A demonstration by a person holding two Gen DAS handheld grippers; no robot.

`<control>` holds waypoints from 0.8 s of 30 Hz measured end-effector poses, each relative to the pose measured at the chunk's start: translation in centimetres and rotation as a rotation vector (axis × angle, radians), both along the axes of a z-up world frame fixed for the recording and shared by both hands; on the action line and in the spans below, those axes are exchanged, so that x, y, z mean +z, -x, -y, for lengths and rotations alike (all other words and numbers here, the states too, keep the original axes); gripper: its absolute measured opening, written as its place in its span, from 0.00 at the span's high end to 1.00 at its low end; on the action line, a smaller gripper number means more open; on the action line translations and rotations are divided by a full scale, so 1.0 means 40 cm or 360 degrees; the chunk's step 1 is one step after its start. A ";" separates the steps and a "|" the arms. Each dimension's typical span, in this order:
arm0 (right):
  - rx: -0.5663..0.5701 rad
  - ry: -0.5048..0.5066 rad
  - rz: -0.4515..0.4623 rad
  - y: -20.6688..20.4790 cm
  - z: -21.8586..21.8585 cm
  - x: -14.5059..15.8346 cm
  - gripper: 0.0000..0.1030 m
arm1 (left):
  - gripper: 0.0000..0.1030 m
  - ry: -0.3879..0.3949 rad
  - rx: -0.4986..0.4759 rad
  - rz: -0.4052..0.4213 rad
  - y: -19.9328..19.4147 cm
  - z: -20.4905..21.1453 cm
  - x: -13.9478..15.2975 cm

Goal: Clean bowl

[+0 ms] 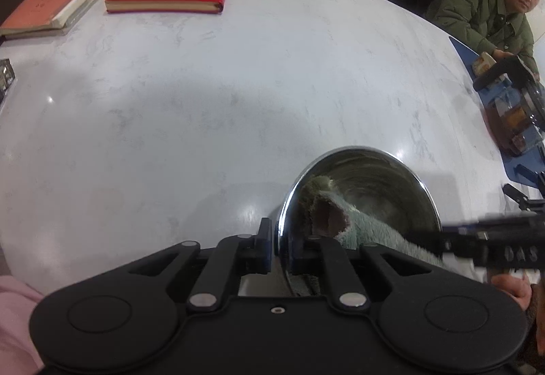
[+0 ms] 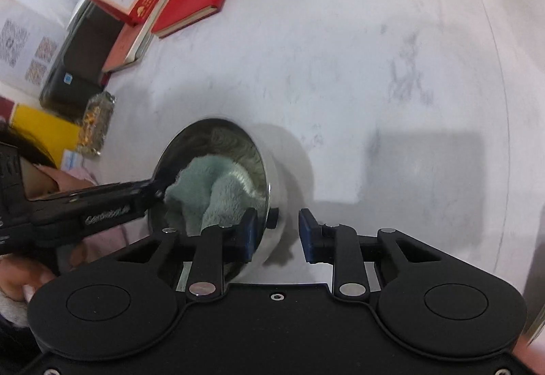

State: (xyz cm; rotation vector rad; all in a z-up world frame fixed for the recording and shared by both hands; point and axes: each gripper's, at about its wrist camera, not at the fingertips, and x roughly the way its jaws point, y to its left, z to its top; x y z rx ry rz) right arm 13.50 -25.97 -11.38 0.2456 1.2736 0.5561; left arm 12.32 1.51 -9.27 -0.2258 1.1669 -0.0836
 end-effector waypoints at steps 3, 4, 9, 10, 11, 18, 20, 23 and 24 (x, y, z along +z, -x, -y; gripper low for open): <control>0.0164 0.0136 0.0073 -0.015 -0.021 0.049 0.85 | 0.93 0.0027 -0.0014 -0.0022 0.013 0.000 0.004; 0.0217 0.0177 0.0094 -0.032 -0.047 0.060 0.85 | 0.91 0.0037 -0.0017 -0.0032 0.016 0.002 0.003; 0.0597 0.0408 0.0220 -0.131 -0.149 0.111 0.85 | 0.87 0.0056 -0.0022 -0.0069 0.026 0.017 0.004; 0.0668 0.0451 0.0241 -0.143 -0.167 0.116 0.85 | 0.85 0.0051 -0.0023 -0.0070 0.025 0.020 0.004; 0.0756 0.0503 0.0272 -0.155 -0.185 0.119 0.85 | 0.85 0.0045 -0.0025 -0.0071 0.023 0.026 0.004; 0.1238 0.0703 0.0468 -0.107 -0.243 0.131 0.85 | 0.83 0.0008 -0.0006 -0.0020 0.019 0.015 0.027; 0.1303 0.0717 0.0493 -0.087 -0.241 0.137 0.85 | 0.83 0.0004 0.0016 0.0012 0.016 -0.004 0.043; 0.1361 0.0705 0.0504 -0.011 -0.175 0.172 0.85 | 0.82 0.0011 0.0033 0.0039 0.008 -0.025 0.060; 0.1368 0.0695 0.0504 0.028 -0.140 0.189 0.85 | 0.82 0.0009 0.0032 0.0050 0.005 -0.027 0.065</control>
